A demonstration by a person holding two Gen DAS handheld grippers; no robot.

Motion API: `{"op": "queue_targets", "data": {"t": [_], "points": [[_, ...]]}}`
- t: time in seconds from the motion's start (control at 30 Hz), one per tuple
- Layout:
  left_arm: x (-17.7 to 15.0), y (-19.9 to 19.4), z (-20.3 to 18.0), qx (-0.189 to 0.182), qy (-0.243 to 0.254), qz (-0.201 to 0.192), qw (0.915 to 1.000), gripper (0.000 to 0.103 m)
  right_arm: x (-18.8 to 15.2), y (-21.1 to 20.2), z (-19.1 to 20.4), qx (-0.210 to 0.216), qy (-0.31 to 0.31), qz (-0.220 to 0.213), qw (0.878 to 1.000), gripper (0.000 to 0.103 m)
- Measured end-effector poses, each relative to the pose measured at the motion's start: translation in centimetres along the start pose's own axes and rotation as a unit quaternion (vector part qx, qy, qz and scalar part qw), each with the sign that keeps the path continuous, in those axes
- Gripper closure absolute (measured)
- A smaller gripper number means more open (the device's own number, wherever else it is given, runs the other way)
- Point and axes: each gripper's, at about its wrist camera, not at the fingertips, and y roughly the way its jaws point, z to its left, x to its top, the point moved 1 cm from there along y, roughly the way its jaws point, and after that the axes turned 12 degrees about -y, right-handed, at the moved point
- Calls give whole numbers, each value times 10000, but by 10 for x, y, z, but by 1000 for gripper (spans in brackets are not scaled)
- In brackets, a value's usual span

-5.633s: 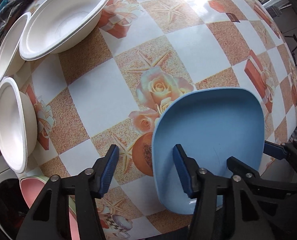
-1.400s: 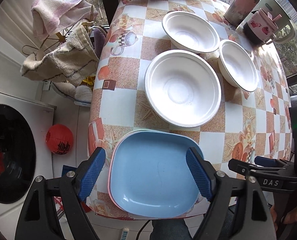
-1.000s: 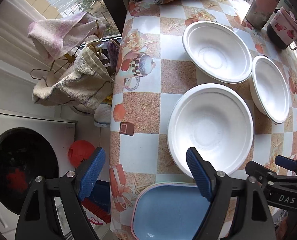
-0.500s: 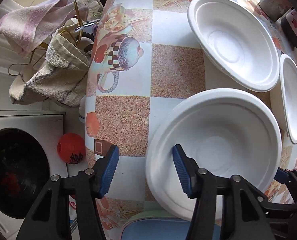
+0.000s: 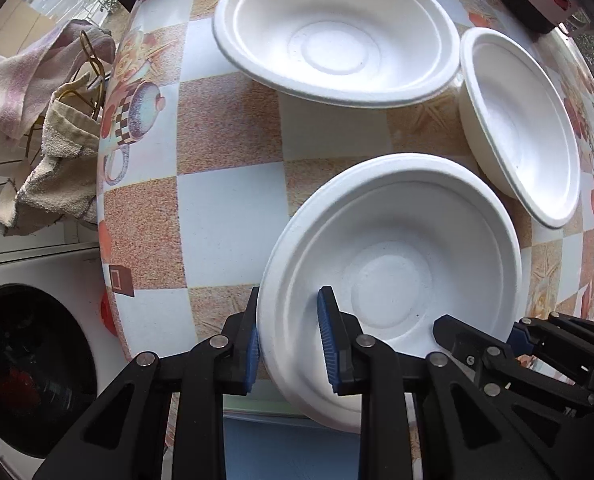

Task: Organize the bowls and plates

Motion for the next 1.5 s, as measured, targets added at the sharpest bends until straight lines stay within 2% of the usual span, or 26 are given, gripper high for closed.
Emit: {"op": "queue_targets", "data": {"t": [0.2, 0.33, 0.53, 0.67, 0.77, 0.93, 1.0, 1.03, 1.07, 1.13, 1.33, 1.5], "points": [[-34, -2, -51, -143, 403, 126, 9990, 74, -32, -10, -35, -252, 147, 16, 9996, 82], [-64, -7, -94, -188, 861, 103, 9961, 74, -60, -12, -64, -284, 408, 45, 9988, 82], [-105, -2, -153, -347, 1400, 318, 9890, 74, -102, -21, -110, -540, 797, 30, 9954, 82], [-129, -3, -191, -375, 1927, 307, 9800, 72, -126, -27, -136, -702, 1042, 46, 9921, 82], [-142, -5, -213, -443, 2176, 333, 9745, 69, -142, -29, -151, -682, 1246, 32, 9899, 82], [-151, -10, -232, -483, 2321, 361, 9708, 60, -155, -30, -161, -669, 1344, -14, 9887, 82], [-149, -17, -231, -586, 2303, 311, 9708, 49, -159, -32, -163, -691, 1327, -46, 9887, 81], [-148, -24, -233, -671, 2285, 293, 9708, 42, -159, -34, -164, -689, 1336, -78, 9886, 74], [-145, -28, -227, -766, 2269, 279, 9705, 39, -147, -29, -151, -697, 1362, -130, 9881, 50], [-139, -37, -215, -929, 2247, 262, 9696, 34, -153, -41, -154, -681, 1370, -369, 9875, 19], [-136, -62, -191, -1172, 2256, 242, 9668, 32, -153, -63, -161, -720, 1549, -746, 9825, 19], [-130, -73, -163, -1208, 1818, 73, 9758, 32, -148, -71, -170, -838, 1707, -823, 9783, 19]]}}
